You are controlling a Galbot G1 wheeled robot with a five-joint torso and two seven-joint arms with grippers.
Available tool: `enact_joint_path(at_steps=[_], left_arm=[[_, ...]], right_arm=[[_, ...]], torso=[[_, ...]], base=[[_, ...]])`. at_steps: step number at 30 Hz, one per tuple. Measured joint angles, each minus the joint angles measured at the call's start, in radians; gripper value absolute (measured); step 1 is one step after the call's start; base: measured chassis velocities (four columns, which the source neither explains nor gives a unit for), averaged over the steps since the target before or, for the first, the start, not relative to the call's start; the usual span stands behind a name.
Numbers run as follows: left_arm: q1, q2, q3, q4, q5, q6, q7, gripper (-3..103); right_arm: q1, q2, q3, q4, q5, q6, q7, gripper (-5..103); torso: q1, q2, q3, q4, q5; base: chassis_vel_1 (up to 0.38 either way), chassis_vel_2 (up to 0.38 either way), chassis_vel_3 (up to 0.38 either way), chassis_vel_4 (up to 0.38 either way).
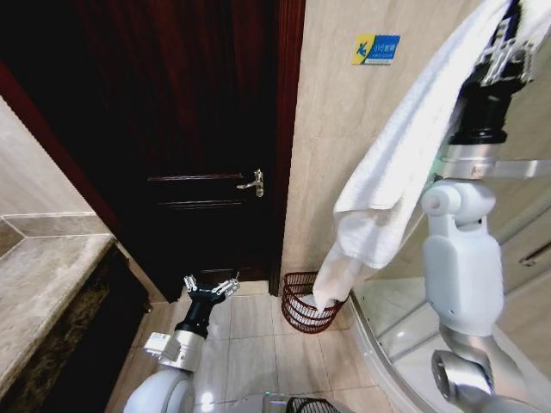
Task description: Discard the used towel into the hamper.
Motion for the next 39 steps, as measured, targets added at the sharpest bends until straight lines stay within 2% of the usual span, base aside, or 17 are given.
enact_joint_path(at_steps=[4, 12, 21, 24, 30, 39], left_arm=[[0.000, 0.000, 0.000, 0.000, 0.000, 0.000, 0.000, 100], [0.000, 0.000, 0.000, 0.000, 0.000, 0.000, 0.000, 100], [0.000, 0.000, 0.000, 0.000, 0.000, 0.000, 0.000, 100], [0.000, 0.000, 0.000, 0.000, 0.000, 0.000, 0.000, 100], [0.000, 0.000, 0.000, 0.000, 0.000, 0.000, 0.000, 100], [0.000, 0.000, 0.000, 0.000, 0.000, 0.000, 0.000, 100]], right_arm=[[-0.050, 0.032, 0.000, -0.042, 0.025, 0.082, -0.079, 6], [-0.133, 0.063, 0.007, -0.061, 0.032, 0.110, -0.126, 6], [-0.239, 0.078, 0.036, -0.036, 0.021, 0.121, -0.145, 6], [-0.323, 0.080, 0.069, -0.004, 0.014, 0.131, -0.155, 6], [-0.369, 0.089, 0.079, 0.012, -0.006, 0.138, -0.153, 6], [-0.438, 0.107, 0.088, 0.037, -0.029, 0.144, -0.141, 6]], torso=[[0.000, -0.001, 0.000, 0.0001, 0.0006], [0.000, -0.001, -0.001, 0.0001, 0.0003], [-0.001, -0.002, -0.001, 0.0004, 0.0003], [-0.001, -0.002, -0.001, -0.0006, 0.0007], [-0.001, -0.002, -0.001, 0.0002, 0.0002], [-0.001, -0.002, -0.001, 0.0000, 0.0003]], base=[[0.000, 0.000, 0.000, 0.000], [0.000, 0.000, 0.000, 0.000], [0.000, 0.000, 0.000, 0.000], [0.000, 0.000, 0.000, 0.000], [0.000, 0.000, 0.000, 0.000], [0.000, 0.000, 0.000, 0.000]])
